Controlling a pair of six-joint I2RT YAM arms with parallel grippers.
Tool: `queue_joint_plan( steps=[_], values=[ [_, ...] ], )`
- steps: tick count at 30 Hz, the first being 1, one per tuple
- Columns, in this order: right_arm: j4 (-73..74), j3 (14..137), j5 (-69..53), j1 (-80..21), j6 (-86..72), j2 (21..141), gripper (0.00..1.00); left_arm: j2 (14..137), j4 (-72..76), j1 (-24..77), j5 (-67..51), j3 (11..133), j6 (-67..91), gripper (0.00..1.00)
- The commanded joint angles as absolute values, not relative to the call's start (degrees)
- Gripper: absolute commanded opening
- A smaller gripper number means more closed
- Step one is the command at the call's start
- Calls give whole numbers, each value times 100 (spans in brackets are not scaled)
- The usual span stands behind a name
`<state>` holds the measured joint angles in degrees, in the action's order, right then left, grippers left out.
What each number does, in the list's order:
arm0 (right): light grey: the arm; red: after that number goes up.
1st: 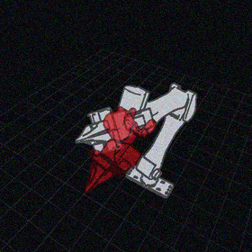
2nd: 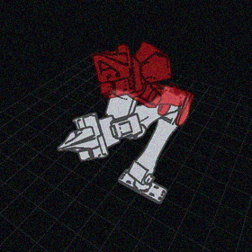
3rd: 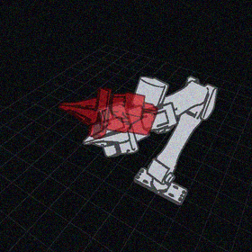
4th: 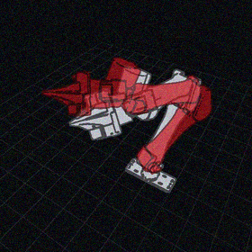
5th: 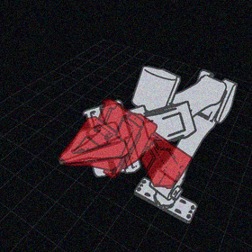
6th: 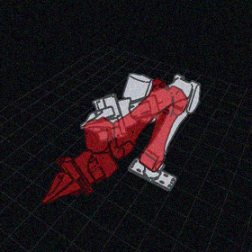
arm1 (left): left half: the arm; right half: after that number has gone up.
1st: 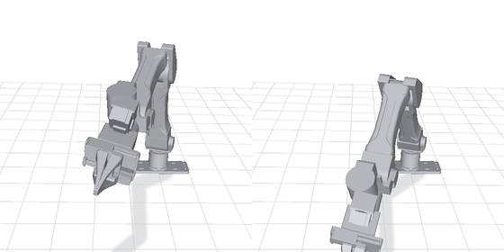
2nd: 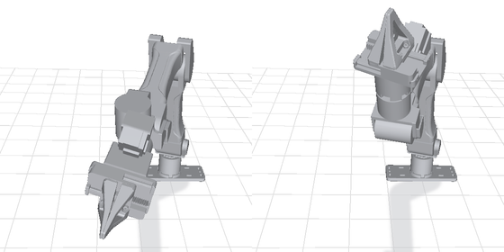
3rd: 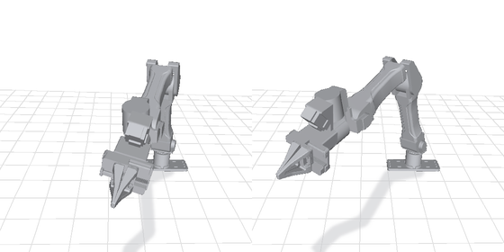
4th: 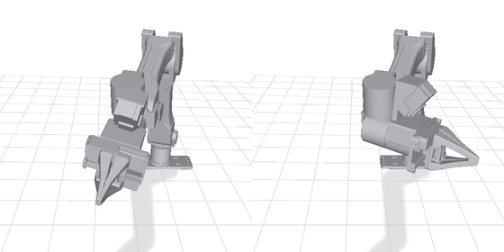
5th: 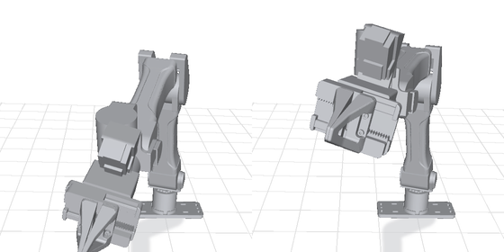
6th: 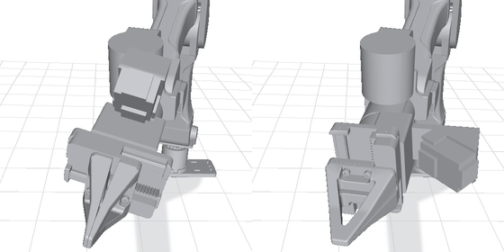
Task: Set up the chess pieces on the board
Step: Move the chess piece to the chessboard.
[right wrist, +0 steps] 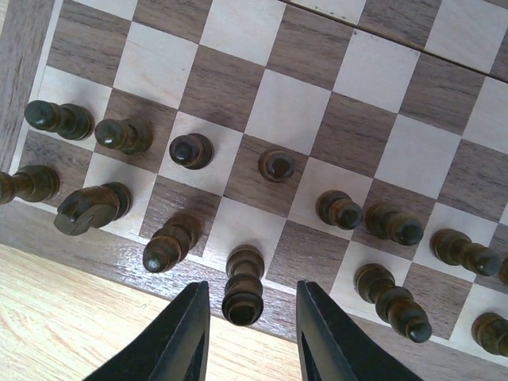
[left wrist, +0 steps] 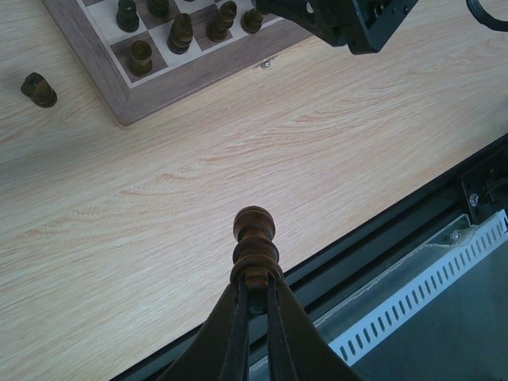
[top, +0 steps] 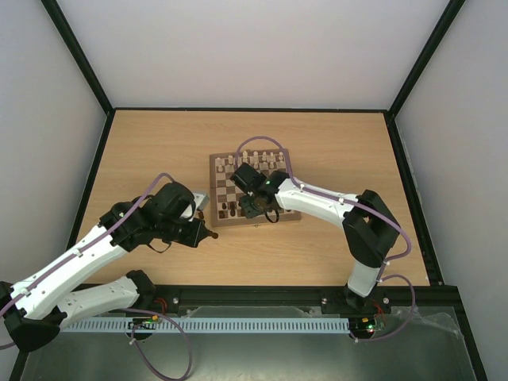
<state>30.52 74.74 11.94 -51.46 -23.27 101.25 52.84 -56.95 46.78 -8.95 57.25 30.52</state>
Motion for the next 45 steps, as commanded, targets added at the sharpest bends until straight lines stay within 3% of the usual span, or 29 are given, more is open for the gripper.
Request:
queue_joint_plan(
  steps=[1, 16, 45],
  values=[
    [3141, 7666, 1199, -5091, -2251, 10328, 30, 5262, -5713, 4641, -896, 5678, 2937, 2],
    [3144, 7664, 1180, -5060, -2223, 10453, 15, 5323, -5664, 4579, -931, 5659, 2827, 2],
    [3226, 7247, 1501, -4904, -2259, 10021, 15, 5486, -5545, 4561, -1000, 5687, 2795, 2]
  ],
)
